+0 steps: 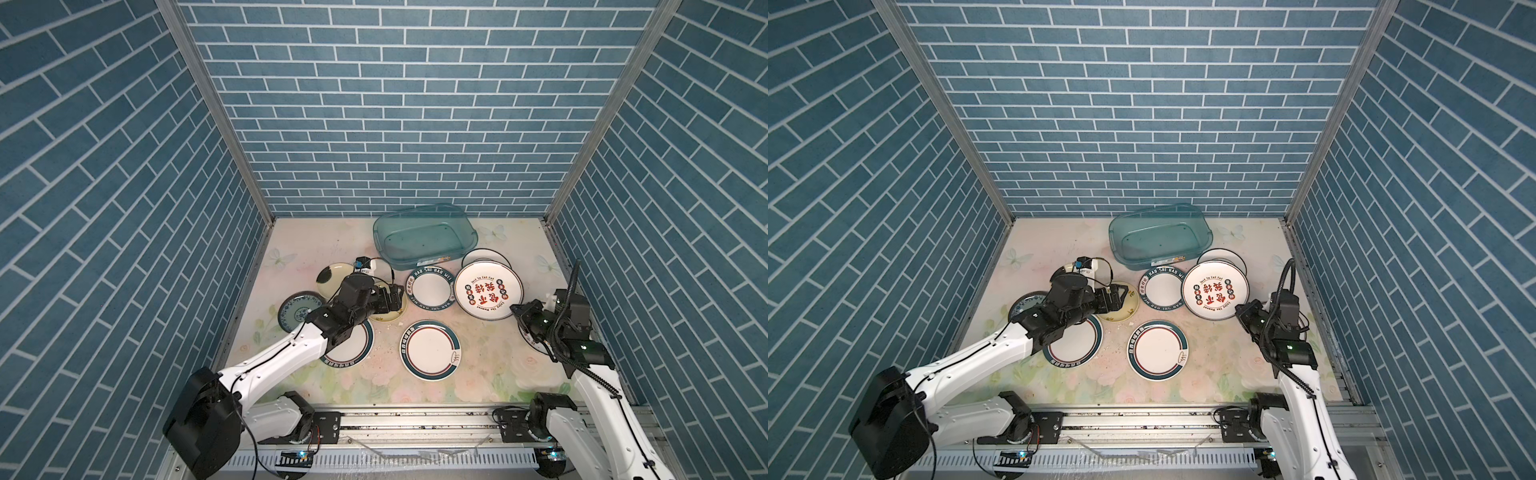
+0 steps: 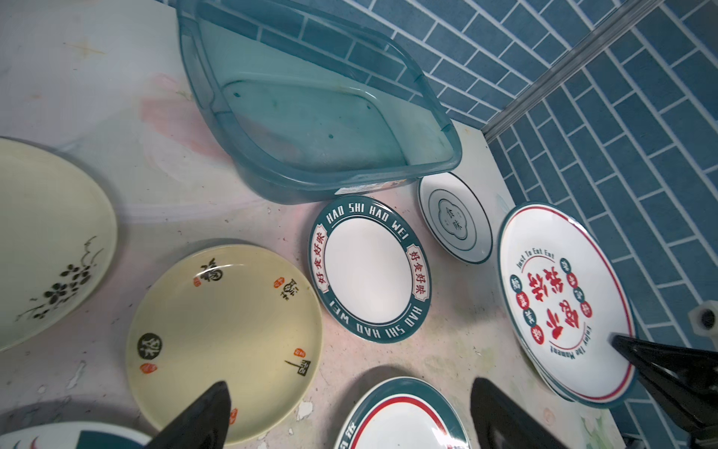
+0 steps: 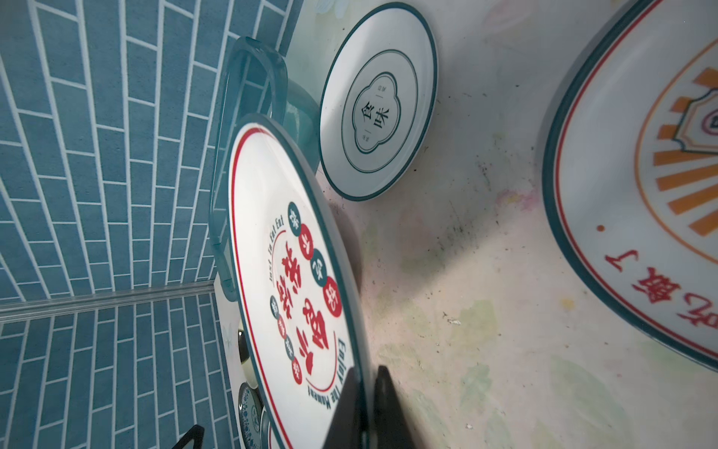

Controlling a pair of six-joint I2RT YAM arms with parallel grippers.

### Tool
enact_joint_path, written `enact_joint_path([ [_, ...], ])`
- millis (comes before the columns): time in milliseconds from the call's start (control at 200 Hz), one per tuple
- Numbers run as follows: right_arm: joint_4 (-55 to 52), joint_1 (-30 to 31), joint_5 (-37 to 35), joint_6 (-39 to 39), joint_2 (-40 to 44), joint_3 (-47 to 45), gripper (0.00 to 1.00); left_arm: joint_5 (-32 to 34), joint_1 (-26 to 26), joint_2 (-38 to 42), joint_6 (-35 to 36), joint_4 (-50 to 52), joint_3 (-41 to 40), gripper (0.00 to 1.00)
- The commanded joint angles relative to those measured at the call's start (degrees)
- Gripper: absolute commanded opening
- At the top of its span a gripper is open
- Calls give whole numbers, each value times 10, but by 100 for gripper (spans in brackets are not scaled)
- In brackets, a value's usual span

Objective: Place the plates into the plastic bin on the countertop
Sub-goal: Pick up the plate from the middle-right of the table, then place the plate in the plastic bin.

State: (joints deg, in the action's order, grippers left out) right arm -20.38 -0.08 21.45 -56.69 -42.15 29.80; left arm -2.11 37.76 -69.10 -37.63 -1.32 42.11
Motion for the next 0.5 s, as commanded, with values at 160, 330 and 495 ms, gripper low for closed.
enact_joint_path([
  [160, 80, 41, 36, 5, -28, 14, 0, -120, 3, -73, -60, -109, 30, 82],
  [330, 107, 77, 21, 4, -55, 21, 0, -157, 15, -123, -77, -145, 53, 76],
  [495, 138, 100, 25, 0, -83, 29, 0, -160, 34, -155, -74, -146, 79, 71],
])
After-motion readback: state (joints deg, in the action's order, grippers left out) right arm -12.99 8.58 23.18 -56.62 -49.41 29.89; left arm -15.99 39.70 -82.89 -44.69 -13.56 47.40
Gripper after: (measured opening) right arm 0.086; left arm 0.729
